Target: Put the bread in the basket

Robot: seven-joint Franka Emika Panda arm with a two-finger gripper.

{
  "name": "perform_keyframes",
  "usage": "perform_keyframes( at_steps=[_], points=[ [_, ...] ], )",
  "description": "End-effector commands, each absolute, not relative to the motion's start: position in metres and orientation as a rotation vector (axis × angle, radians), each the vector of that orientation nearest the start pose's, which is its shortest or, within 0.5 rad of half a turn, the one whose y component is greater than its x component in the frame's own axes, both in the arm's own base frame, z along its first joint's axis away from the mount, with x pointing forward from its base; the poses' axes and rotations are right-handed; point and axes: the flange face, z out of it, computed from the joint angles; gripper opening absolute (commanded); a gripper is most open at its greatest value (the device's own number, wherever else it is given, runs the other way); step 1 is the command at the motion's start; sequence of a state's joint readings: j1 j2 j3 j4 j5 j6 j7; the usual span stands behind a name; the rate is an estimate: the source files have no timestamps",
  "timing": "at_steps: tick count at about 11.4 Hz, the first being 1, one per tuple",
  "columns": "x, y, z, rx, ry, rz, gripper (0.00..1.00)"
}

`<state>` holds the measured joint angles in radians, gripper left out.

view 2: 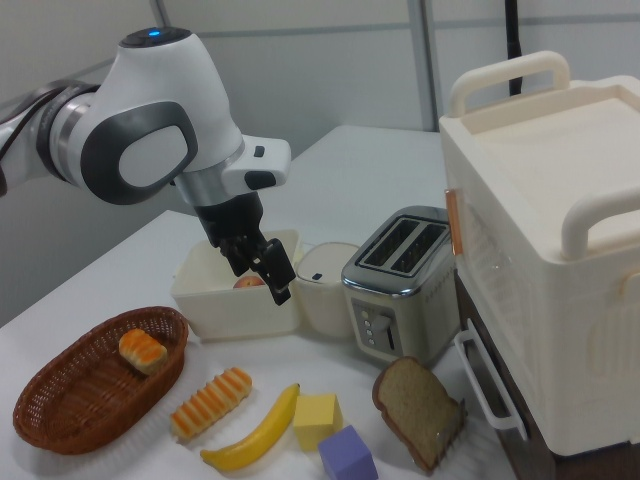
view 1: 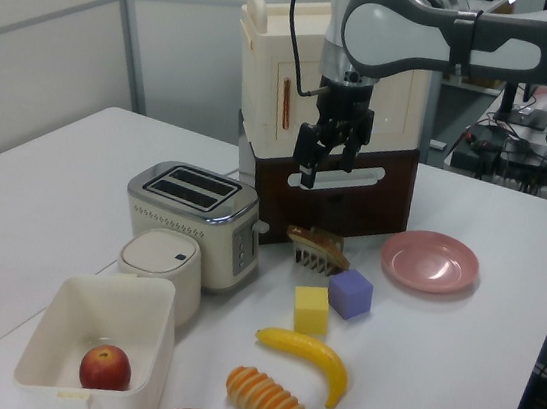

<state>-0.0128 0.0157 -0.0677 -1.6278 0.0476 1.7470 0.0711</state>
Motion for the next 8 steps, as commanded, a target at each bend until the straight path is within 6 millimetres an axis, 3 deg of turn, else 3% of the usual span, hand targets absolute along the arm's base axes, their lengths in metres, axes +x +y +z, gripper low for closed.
perform_keyframes(
  at_steps=[1,8],
  points=[
    [0.5704,-0.0591,0.6078,-3.077,0.126,-0.159,1.0],
    [0.5695,-0.0564,0.6116,-3.049,0.134,-0.151,1.0]
  ],
)
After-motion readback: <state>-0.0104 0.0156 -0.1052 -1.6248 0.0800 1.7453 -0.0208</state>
